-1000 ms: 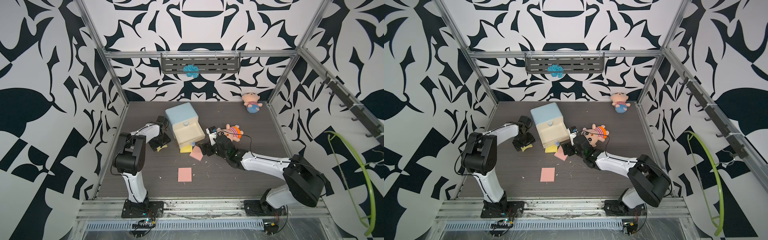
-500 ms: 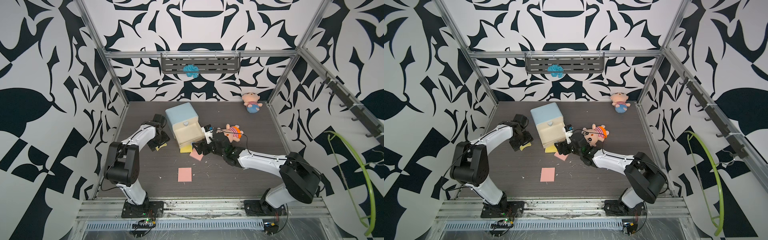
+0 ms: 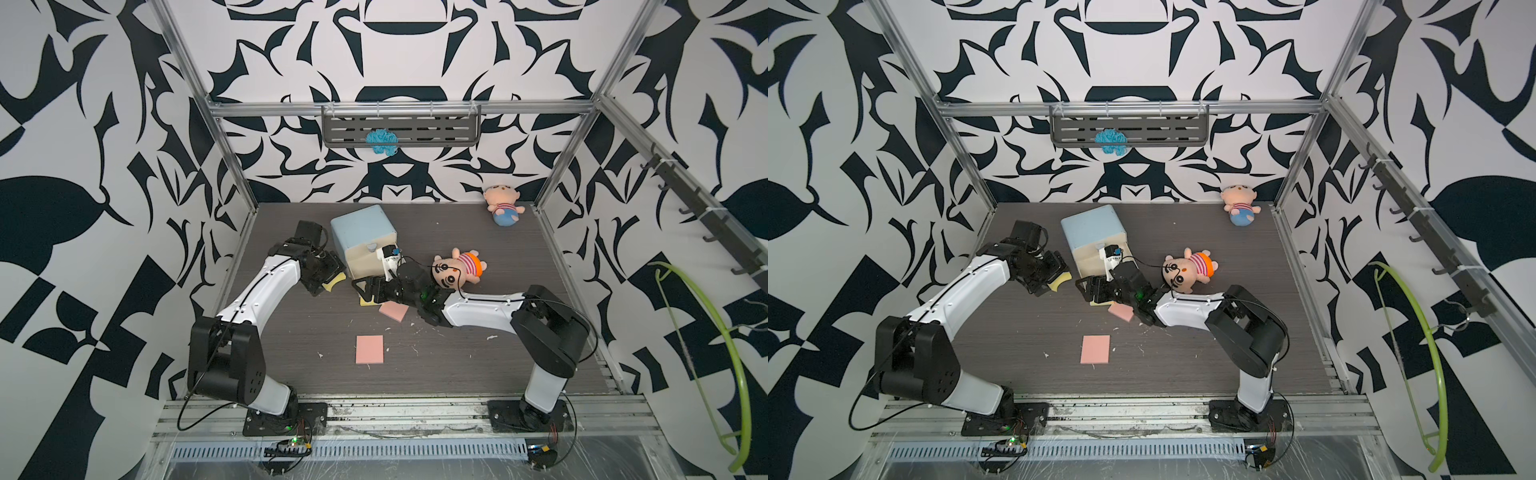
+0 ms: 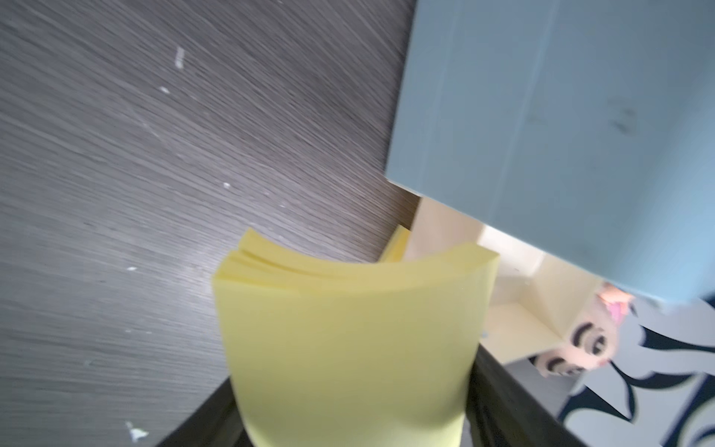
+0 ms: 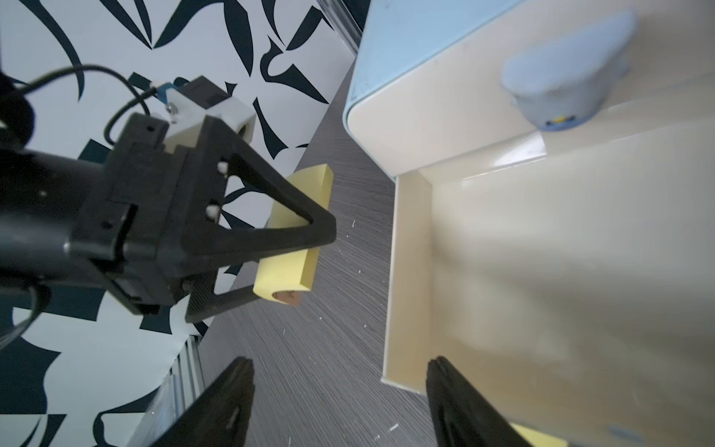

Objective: Please put the sticky notes in the drawer by color
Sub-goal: Pick up the sticky notes from the center of the board.

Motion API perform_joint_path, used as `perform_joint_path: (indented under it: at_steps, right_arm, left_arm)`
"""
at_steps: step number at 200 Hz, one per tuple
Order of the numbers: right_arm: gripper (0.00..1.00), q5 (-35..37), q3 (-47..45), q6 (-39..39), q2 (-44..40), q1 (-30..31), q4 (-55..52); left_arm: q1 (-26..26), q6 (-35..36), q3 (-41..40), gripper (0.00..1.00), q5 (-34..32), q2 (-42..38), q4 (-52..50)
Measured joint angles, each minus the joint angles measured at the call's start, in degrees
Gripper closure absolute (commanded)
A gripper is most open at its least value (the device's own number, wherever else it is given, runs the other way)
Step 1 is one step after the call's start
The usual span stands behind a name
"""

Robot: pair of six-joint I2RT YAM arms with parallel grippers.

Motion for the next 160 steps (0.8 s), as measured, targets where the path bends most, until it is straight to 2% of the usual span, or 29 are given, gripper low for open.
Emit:
perform_joint_path:
  at_steps: [59, 145, 160]
  right_arm:
    - [0.27, -1.9, 6.3, 3.7, 2.8, 0.0, 0.2]
    - [0.50, -3.5, 10.8, 9.0, 7.5, 0.0, 0.1]
    - [0.58, -3.7, 11.5, 10.1, 8.1, 0.0, 0.1]
  left_arm:
    - [-0.5, -3.1, 0.0, 0.23, 5.9, -1.2, 2.9]
    - [-0.9, -5.0, 0.0, 0.23, 8.0, -1.8, 4.8]
    - [-1.0, -5.1, 0.0, 0.23, 8.0, -1.8, 4.9]
